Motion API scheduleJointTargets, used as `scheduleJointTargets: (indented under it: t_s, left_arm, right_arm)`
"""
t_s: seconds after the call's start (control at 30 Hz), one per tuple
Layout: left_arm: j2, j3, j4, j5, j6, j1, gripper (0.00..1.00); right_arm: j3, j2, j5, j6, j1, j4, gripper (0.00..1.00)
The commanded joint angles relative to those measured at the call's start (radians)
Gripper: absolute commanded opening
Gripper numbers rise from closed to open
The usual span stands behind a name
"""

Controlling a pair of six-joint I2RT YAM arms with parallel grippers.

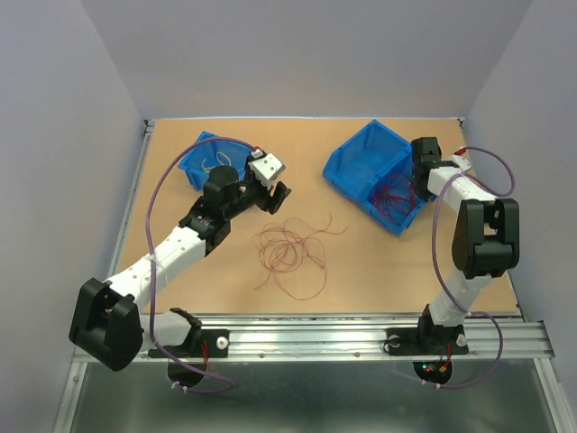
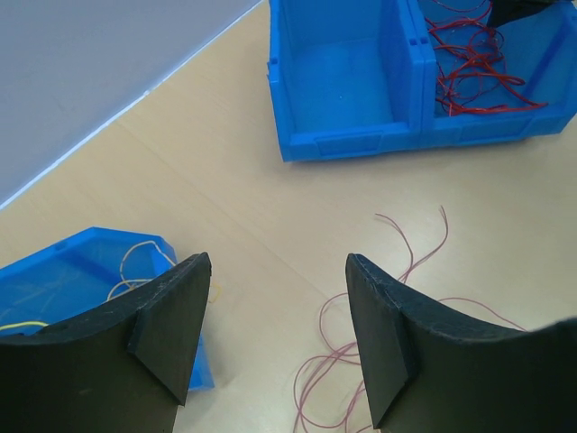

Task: Untangle the cables

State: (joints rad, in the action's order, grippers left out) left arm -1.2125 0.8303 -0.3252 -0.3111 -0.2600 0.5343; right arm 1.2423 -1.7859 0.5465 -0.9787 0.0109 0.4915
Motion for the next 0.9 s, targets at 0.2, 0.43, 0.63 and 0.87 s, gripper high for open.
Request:
scheduleJointTargets:
  t_s: [0.2, 0.43, 0.63, 0.87]
  left_arm:
    - [-0.036, 0.035, 0.032, -0.121, -0.062, 0.004, 0.76]
    - [-0.071, 0.049, 0.054, -0.109, -0.088, 0.024, 0.77]
    - [-0.073, 0.046, 0.072, -0.111, -0.12, 0.052, 0.78]
    - [-0.139, 0.072, 0.138, -0.062, -0.191, 0.144, 0.99]
  right_arm:
    - [-0.014, 0.118, 0.079, 0.008, 0.046, 0.007, 0.33]
    - [-0.044, 0.223, 0.087, 0.028, 0.057, 0.007, 0.43]
    - [-0.055, 0.27, 0.095, 0.049, 0.066, 0.007, 0.59]
    - [-0.101, 0.378, 0.003, 0.263, 0.139, -0.092, 0.94]
